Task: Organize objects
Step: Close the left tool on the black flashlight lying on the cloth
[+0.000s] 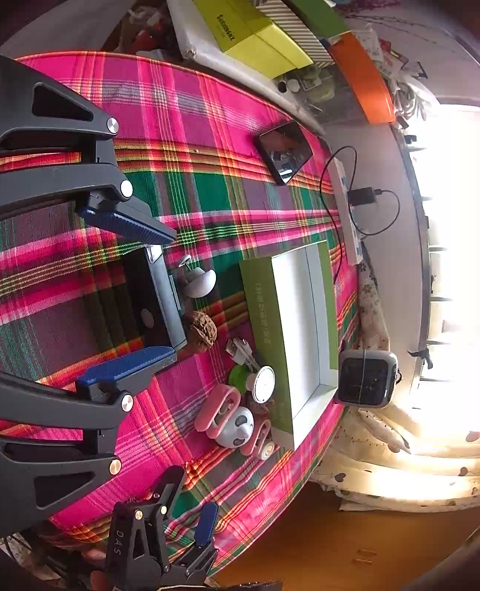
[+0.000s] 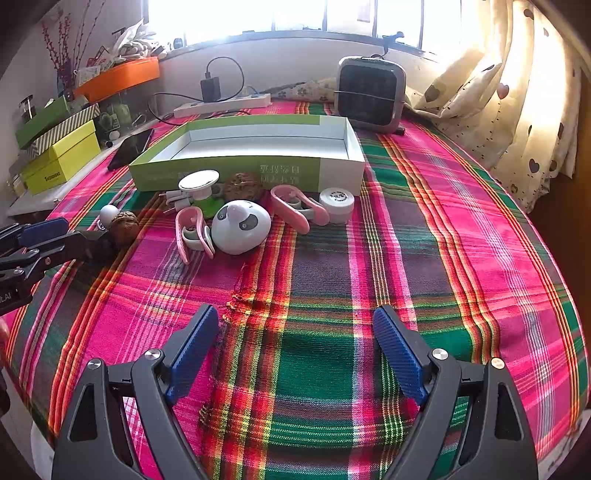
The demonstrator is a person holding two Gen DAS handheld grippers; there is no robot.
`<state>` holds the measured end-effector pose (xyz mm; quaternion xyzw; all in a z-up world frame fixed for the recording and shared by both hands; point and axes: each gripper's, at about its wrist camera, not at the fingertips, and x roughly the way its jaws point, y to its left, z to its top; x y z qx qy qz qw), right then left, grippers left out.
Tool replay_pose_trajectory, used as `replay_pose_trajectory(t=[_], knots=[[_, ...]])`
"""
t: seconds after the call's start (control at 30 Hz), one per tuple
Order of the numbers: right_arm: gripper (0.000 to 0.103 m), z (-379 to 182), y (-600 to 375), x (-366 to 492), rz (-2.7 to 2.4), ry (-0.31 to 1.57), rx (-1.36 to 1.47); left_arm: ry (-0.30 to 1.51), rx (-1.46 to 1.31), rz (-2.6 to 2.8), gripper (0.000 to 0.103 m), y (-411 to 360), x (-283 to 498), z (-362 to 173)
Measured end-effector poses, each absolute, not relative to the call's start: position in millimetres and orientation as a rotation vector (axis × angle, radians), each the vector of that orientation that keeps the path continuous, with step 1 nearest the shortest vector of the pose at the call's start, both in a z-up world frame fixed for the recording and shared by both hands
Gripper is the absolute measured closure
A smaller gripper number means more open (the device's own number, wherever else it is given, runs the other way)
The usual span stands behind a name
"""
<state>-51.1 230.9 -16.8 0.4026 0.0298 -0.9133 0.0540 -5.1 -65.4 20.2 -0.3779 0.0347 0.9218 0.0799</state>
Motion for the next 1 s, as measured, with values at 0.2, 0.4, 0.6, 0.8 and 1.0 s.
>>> replay_pose_trajectory(t=[0.2,0.4,0.6,0.8,1.0], knots=[[0.017,-17,231,-51,-2.775,0.089,1.223,0.056,-1.125,2.715,0.047,-72,-13,19],[0.017,-17,231,-52,-2.777,0.087,1.225,0.119,-1.107,2.667,0.047,-65,-13,21],[0.017,-17,232,-52,-2.776,0.087,1.227,0.109,-1.115,2.599,0.047,-61,-12,21],[0.017,-17,232,-52,-2.776,0.086,1.227,0.098,-1.155,2.537,0.047,-56,-11,21],[0.017,-16,231,-52,-2.776,0.086,1.224,0.199,-1.202,2.51,0.047,-47,-15,12]])
